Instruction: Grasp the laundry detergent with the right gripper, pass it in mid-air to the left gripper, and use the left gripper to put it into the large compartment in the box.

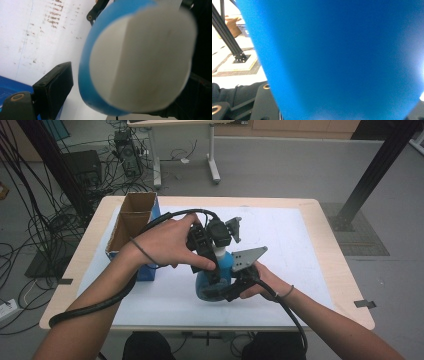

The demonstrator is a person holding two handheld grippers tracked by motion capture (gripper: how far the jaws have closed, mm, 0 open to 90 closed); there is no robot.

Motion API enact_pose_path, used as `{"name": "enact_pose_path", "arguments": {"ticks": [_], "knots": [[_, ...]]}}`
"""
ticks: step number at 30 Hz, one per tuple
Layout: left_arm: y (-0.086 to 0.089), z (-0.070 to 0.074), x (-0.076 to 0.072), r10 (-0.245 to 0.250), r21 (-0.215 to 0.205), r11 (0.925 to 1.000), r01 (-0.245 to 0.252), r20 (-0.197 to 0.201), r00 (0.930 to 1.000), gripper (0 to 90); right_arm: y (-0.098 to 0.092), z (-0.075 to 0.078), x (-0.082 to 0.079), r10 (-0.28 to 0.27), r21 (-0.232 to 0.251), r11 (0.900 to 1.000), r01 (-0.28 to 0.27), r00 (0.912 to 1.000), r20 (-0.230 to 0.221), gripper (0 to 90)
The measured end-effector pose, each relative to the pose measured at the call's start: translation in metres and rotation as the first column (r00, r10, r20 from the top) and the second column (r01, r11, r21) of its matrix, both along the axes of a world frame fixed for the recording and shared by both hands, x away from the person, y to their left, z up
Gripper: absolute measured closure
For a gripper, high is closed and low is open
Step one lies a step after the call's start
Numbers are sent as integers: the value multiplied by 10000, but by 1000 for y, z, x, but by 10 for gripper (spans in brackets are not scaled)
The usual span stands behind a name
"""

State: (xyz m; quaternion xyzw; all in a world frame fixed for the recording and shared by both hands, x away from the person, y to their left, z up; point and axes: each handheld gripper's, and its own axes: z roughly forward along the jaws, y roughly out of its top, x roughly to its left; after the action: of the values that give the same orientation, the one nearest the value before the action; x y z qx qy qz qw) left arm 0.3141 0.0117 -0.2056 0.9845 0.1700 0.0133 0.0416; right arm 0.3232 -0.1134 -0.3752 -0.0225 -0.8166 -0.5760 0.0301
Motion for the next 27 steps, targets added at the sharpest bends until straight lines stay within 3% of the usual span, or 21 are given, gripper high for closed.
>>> {"name": "enact_pose_path", "arguments": {"ticks": [27], "knots": [[-4, 3, -1, -123, 30, 9999, 123, 50, 9999, 108, 7, -2, -2, 102, -204, 9997, -101, 9999, 61, 408]]}}
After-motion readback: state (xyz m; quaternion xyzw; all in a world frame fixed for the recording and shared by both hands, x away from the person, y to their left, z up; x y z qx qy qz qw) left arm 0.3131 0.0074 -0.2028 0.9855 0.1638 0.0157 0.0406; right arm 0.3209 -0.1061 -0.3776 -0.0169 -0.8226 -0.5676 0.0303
